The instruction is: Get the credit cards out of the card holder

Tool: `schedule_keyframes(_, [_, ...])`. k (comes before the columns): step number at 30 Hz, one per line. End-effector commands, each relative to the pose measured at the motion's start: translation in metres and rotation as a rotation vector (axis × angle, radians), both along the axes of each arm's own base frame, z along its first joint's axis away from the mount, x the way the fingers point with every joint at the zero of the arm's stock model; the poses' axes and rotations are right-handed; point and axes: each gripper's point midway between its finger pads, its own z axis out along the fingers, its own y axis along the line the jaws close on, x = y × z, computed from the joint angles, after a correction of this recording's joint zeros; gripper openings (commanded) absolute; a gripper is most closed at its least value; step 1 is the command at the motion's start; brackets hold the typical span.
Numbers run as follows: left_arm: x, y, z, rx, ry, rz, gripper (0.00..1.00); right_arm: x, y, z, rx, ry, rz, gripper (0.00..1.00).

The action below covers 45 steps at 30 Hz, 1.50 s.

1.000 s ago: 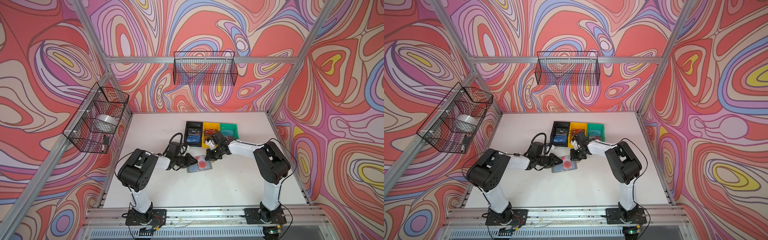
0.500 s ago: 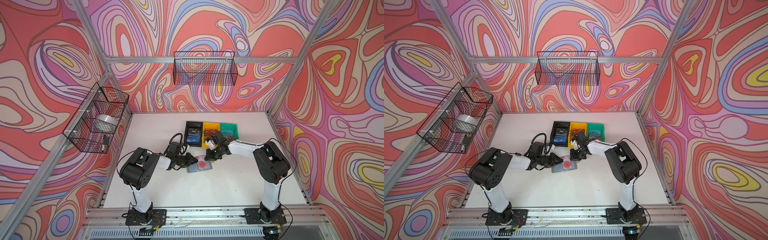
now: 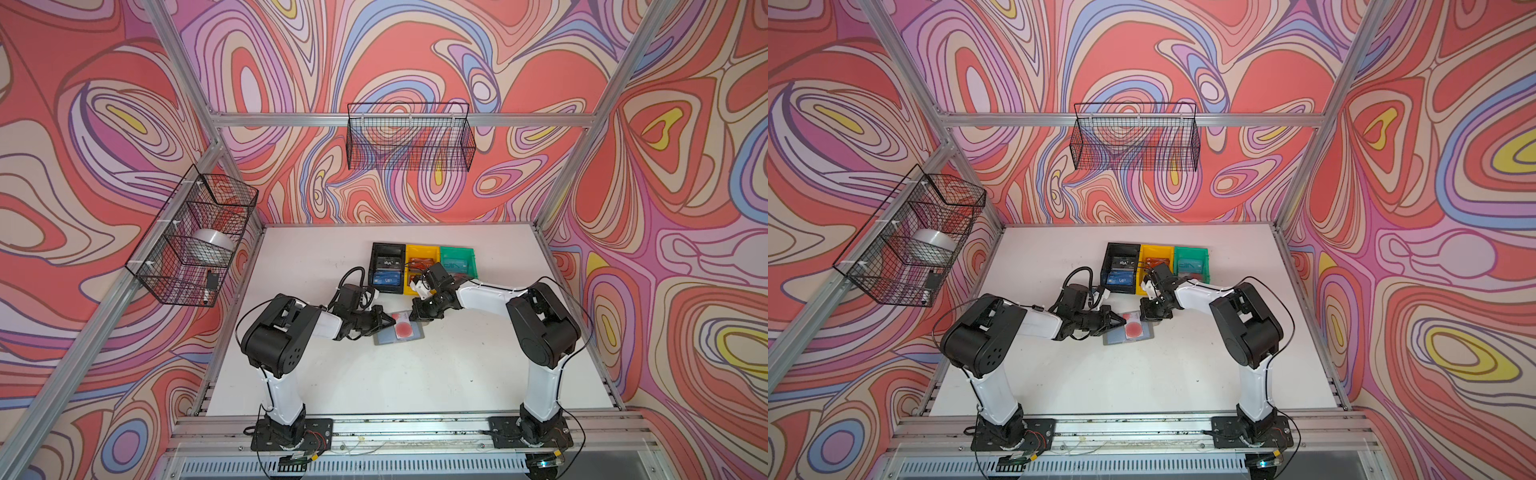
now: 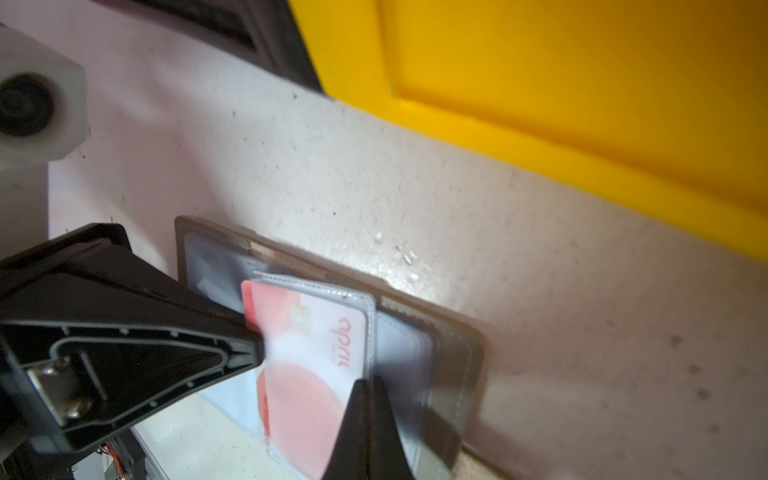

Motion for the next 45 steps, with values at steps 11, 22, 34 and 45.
schedule_keyframes(11, [0.001,0.014,-0.009,0.021,0.018,0.021,0.0,-0.029,-0.015,-0.039,-0.09,0.123,0.008,0.04])
schedule_keyframes(22, [-0.003,0.041,0.005,0.047,0.015,0.042,0.0,-0.031,-0.015,-0.031,-0.086,0.123,0.019,0.04])
schedule_keyframes(34, [-0.018,0.071,0.029,0.219,-0.017,0.025,0.0,-0.027,-0.014,-0.006,-0.095,0.098,0.055,0.05])
schedule_keyframes(45, [-0.023,0.052,0.105,0.057,-0.178,-0.068,0.0,-0.029,-0.001,0.126,0.058,-0.039,0.131,0.22])
